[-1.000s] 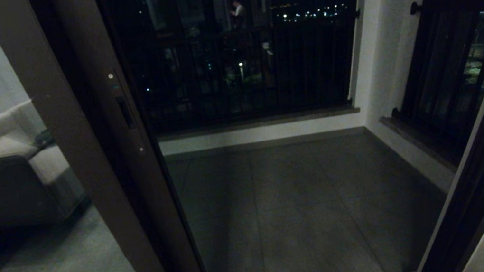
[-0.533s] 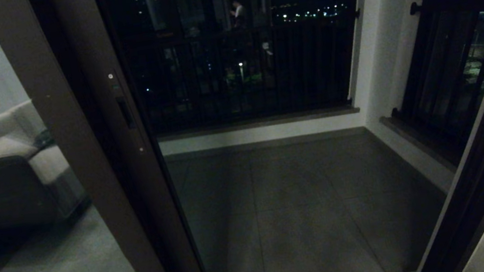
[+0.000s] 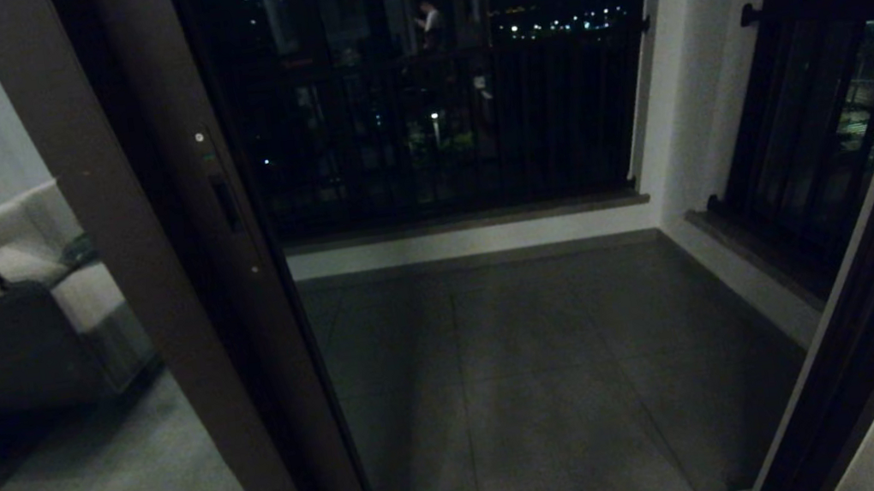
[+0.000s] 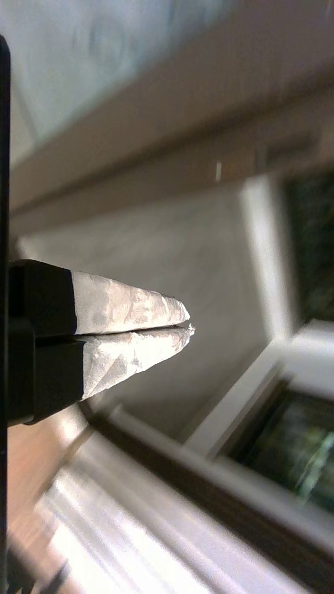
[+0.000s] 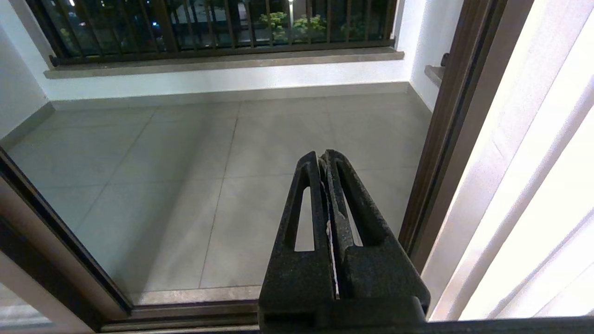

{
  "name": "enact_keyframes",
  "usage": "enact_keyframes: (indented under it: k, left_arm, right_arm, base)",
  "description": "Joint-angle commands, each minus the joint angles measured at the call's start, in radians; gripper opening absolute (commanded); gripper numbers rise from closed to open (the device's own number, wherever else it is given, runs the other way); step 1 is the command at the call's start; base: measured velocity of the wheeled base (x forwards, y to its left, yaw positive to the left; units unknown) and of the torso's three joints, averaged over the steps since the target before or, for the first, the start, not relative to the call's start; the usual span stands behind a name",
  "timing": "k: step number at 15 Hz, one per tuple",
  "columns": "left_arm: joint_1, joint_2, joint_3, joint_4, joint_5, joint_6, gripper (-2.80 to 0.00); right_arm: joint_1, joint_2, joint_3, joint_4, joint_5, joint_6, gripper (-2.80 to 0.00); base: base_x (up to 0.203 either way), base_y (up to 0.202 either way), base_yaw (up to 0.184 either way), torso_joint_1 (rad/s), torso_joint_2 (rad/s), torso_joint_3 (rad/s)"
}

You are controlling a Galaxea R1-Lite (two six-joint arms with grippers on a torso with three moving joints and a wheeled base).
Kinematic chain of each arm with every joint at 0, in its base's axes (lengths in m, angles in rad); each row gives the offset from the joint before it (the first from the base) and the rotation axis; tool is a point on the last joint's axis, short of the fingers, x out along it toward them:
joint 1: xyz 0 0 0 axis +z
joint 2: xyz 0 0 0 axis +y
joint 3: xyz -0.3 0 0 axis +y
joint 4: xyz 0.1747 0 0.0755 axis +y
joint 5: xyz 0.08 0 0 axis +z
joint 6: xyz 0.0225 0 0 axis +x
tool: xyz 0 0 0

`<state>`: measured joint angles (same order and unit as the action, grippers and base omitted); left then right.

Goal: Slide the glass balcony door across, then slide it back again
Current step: Close the slid door

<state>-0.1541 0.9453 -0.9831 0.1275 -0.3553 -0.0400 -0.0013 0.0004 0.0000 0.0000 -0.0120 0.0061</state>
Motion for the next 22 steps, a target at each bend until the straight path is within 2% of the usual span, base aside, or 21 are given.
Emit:
enact_keyframes:
  k: [1,4,7,9,15,19,22]
  left_arm:
    - [-0.052,0.202,-0.079,0.011,-0.004,-0.013,-2.8]
    - [-0.061,0.367,-0.122,-0.008,0.003,-0.007,-2.8]
    - [-0.063,0.501,-0.152,-0.174,0.045,0.0,-2.8]
    - [-0.064,0.569,-0.199,-0.211,0.074,0.0,-2.8]
    - [-0.062,0.67,-0.336,-0.208,0.163,0.003,-2.8]
    - [-0.053,0.672,-0.348,-0.144,0.174,0.003,-2.8]
    - [-0.051,0.712,-0.392,-0.143,0.288,0.003,-2.8]
  right_arm:
    - [0.0,0.0,0.0,0.0,0.0,0.0,-2.8]
    - [0.0,0.0,0.0,0.0,0.0,0.0,-2.8]
    - [0.0,0.0,0.0,0.0,0.0,0.0,-2.8]
    - [0.0,0.0,0.0,0.0,0.0,0.001,-2.8]
    - [0.0,0.0,0.0,0.0,0.0,0.0,-2.8]
    - [0.0,0.0,0.0,0.0,0.0,0.0,-2.8]
    - [0.0,0.0,0.0,0.0,0.0,0.0,-2.8]
  base:
    - [0.0,0.0,0.0,0.0,0.0,0.0]
    - [0.0,0.0,0.0,0.0,0.0,0.0]
    - [0.0,0.0,0.0,0.0,0.0,0.0]
    - [0.0,0.0,0.0,0.0,0.0,0.0]
    - [0.0,0.0,0.0,0.0,0.0,0.0]
    - [0.0,0.0,0.0,0.0,0.0,0.0]
    - [0.0,0.0,0.0,0.0,0.0,0.0]
